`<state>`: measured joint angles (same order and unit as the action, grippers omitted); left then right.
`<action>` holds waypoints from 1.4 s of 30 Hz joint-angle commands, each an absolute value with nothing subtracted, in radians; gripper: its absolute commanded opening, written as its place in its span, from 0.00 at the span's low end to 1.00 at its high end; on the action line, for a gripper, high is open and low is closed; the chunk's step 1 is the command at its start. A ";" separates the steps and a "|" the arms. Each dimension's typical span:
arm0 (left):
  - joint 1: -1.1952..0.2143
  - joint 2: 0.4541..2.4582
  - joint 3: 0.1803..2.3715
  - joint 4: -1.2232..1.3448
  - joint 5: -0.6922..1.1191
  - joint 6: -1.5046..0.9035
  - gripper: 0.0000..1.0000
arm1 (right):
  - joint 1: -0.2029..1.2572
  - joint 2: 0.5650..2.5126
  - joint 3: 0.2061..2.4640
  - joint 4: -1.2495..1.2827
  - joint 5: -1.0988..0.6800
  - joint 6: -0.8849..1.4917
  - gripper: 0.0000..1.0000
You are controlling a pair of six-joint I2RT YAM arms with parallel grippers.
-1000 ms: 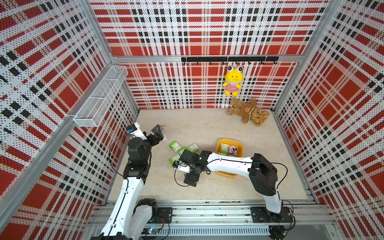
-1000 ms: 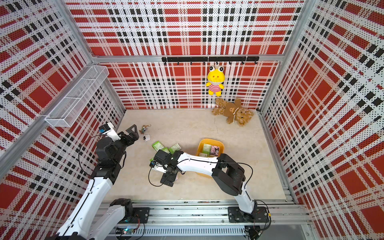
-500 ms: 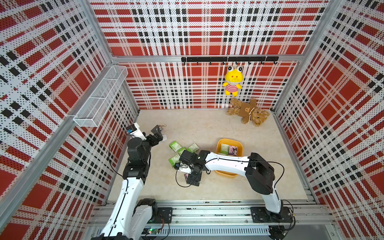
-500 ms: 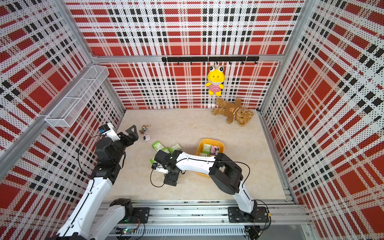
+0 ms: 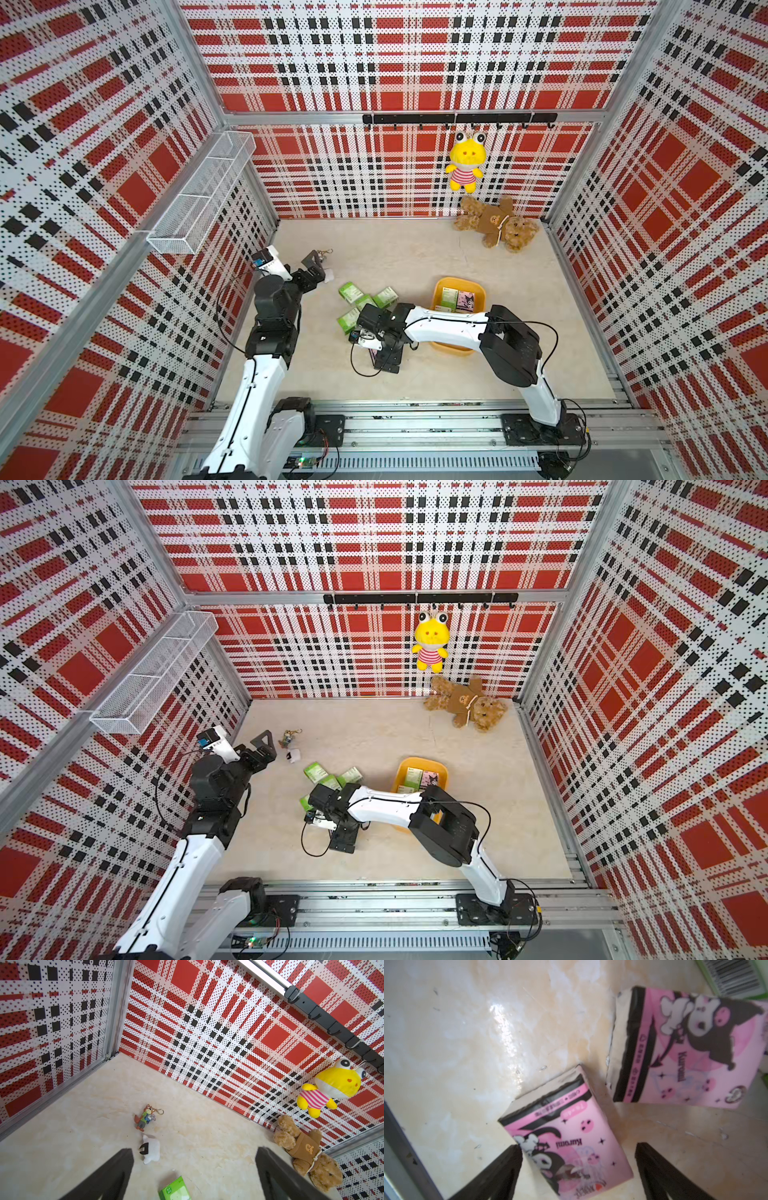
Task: Put the pocket tissues into the storage box
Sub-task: Pick up the pocket tissues from the center of the board.
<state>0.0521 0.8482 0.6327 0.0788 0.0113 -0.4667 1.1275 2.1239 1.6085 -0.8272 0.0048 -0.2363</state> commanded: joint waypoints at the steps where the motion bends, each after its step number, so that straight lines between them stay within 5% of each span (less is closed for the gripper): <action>1: 0.060 0.835 0.621 0.081 0.016 -0.460 0.99 | 1.128 2.142 1.637 -0.838 0.004 -0.232 0.88; 13: 0.061 0.830 0.615 0.081 0.014 -0.460 0.99 | 1.128 2.148 1.648 -0.850 -0.013 -0.229 0.61; 22: 0.061 0.827 0.617 0.081 0.016 -0.463 0.99 | 1.129 2.152 1.638 -0.846 -0.006 -0.220 0.60; 29: 0.061 0.830 0.621 0.081 0.014 -0.463 0.99 | 1.128 2.146 1.638 -0.845 -0.009 -0.206 0.40; 42: 0.061 0.839 0.630 0.084 0.018 -0.468 0.99 | 1.078 2.005 1.562 -0.786 -0.070 -0.091 0.36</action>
